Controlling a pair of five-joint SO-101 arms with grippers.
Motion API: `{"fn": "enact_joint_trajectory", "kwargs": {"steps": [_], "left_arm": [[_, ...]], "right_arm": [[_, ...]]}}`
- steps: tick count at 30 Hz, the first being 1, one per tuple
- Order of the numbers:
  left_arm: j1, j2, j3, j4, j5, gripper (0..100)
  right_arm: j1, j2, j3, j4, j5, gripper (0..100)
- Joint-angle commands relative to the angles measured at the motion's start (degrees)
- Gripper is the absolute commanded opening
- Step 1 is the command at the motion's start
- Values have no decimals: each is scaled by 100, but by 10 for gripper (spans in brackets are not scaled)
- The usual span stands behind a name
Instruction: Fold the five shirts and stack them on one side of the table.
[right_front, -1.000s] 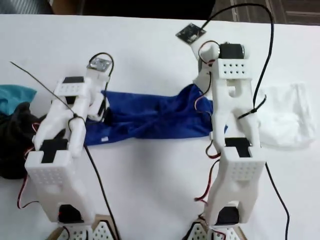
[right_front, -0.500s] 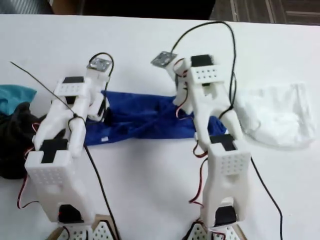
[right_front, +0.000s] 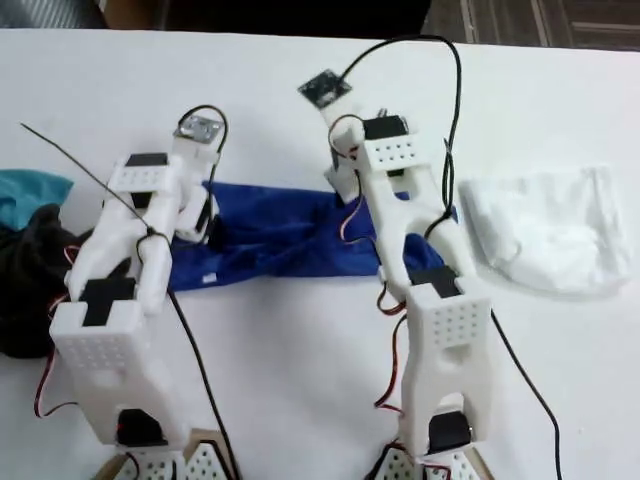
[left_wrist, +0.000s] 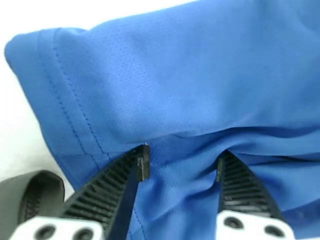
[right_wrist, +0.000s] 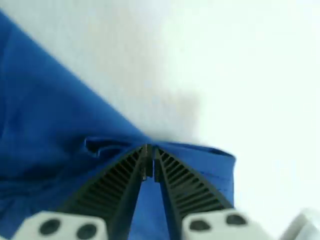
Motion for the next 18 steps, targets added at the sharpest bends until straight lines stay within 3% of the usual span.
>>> {"fn": "enact_joint_trajectory", "kwargs": {"steps": [1,8,12,18], "left_arm": [[26,-44,-4,-273,-53,229],[26,-44,-4,-273,-53,229],[26,-44,-4,-273,-53,229],[26,-44,-4,-273,-53,229]], "right_arm": [[-22,-75,-70,-207,-141,22],[101,-848,-677,1305,-62,21],[22,-954,-651,2246,563,21],[-4,-629,-413,2571,941,21]]}}
